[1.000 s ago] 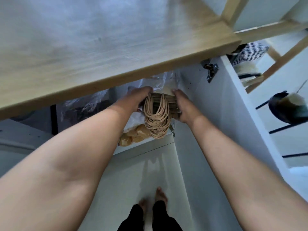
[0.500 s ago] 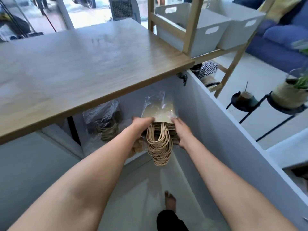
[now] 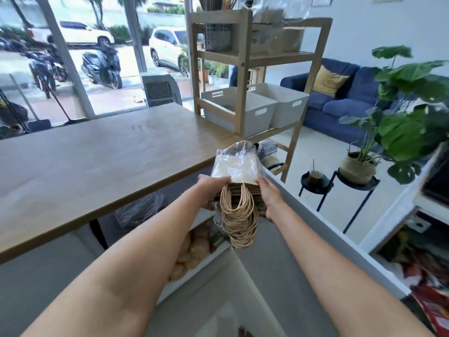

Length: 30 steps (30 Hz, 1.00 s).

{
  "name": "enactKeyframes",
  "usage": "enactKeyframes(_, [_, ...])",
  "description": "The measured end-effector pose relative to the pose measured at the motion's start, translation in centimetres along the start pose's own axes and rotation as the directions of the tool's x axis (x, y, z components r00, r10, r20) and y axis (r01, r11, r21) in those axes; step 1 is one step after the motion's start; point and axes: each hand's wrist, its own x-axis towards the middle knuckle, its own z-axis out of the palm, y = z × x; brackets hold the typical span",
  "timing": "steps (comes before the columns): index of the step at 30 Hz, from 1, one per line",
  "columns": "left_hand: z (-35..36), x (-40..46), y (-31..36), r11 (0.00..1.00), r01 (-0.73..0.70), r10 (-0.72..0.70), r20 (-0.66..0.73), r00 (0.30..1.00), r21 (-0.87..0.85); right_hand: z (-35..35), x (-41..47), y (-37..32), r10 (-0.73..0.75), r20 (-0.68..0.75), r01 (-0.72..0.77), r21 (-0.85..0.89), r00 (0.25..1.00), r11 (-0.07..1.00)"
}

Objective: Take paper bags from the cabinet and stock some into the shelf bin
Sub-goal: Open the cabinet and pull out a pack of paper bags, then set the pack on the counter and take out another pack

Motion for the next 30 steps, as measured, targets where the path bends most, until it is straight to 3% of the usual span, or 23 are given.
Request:
enactKeyframes(5, [-2.8,0.8,3.9,0.998,-0.062,0.062,0.035,0.997,0.008,2.9,0.9,-5.0,-0.076,0.065,0.074,0.041,0.995,0.996])
enactKeyframes(8, [-6.0,2.1,7.2,0.996,-0.078,0.075,-0.051,0.996,-0.046,7.2,6.1,-7.6,-0.104,0.169,0.098,0.044,0.98,0.994])
enactKeyframes(14, [-8.0,4.7,8.7,0.998,-0.051,0.053,-0.06,0.997,0.032,10.2,5.4,-10.6,-0.068,0.256,0.068,0.011,0.964,0.998])
enactKeyframes(18, [-9.8,8.6,11.7,0.999,-0.026,0.03,-0.153,0.988,0.028,14.5,13.3,-11.6,-0.08,0.31,0.087,-0.009,0.947,0.996])
enactKeyframes(30, [-15.2,18.1,15.3,0.984,0.011,-0.072,-0.339,0.938,-0.18,25.6,22.3,-15.1,0.061,0.503,-0.019,-0.089,0.862,0.996])
